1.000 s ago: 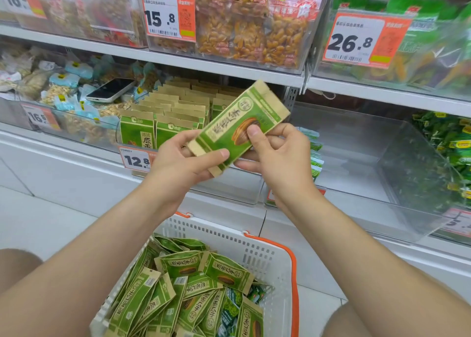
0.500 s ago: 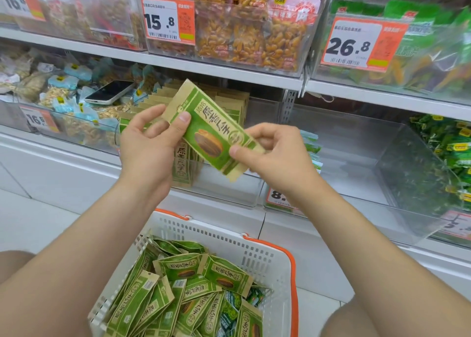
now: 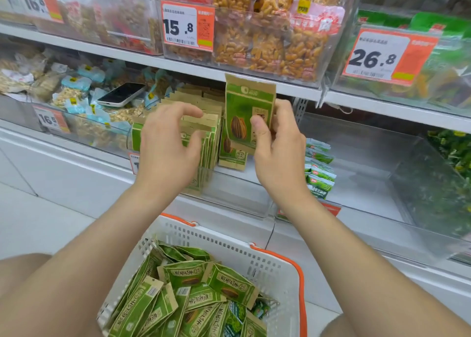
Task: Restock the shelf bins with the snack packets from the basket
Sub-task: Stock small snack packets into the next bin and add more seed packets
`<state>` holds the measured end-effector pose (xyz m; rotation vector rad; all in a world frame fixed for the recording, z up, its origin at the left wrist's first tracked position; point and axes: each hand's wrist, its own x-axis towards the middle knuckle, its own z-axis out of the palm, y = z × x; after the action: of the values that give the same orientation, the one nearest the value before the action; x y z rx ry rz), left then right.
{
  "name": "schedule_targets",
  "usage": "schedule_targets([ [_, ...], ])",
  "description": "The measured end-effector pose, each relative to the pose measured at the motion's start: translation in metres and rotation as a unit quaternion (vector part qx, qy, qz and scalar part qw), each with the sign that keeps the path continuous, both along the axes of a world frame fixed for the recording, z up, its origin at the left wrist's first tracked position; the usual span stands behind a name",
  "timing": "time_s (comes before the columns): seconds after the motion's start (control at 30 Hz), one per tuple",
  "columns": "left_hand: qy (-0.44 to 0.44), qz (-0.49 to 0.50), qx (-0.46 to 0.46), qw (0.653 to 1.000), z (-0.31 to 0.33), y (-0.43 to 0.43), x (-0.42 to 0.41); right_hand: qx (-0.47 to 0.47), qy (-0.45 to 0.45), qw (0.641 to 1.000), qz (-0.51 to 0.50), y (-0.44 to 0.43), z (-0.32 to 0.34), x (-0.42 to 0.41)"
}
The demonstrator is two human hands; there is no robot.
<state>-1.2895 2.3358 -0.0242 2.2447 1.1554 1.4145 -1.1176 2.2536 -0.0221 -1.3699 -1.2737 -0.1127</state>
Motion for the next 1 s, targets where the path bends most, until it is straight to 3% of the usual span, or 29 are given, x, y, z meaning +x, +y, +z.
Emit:
schedule_targets([
  [0.13,0.171,0.055,-0.033,0.983,-0.012,0.014,-0.003,-0.11,-0.059,0.989,-0.082,0.034,-0.017,0.011],
  [0.27,0.265,0.066,-0.053,0.961,-0.02,0.019,0.0,-0.239,-0.006,0.958,-0.157,0.057,-0.026,0.013],
  [0.4,0.249,0.056,-0.056,0.965,-0.02,0.022,0.001,-0.289,0.005,0.938,-0.189,0.079,-0.033,0.016],
  [0.57,0.249,0.051,-0.045,0.966,-0.023,0.021,-0.001,-0.264,0.016,0.945,-0.191,0.096,-0.032,0.013],
  [0.83,0.241,0.031,-0.054,0.969,-0.02,0.021,-0.008,-0.312,0.036,0.933,-0.175,0.087,-0.029,0.01],
  [1.0,0.221,0.025,-0.038,0.974,-0.023,0.012,-0.011,-0.355,-0.027,0.921,-0.155,0.057,-0.019,0.0],
])
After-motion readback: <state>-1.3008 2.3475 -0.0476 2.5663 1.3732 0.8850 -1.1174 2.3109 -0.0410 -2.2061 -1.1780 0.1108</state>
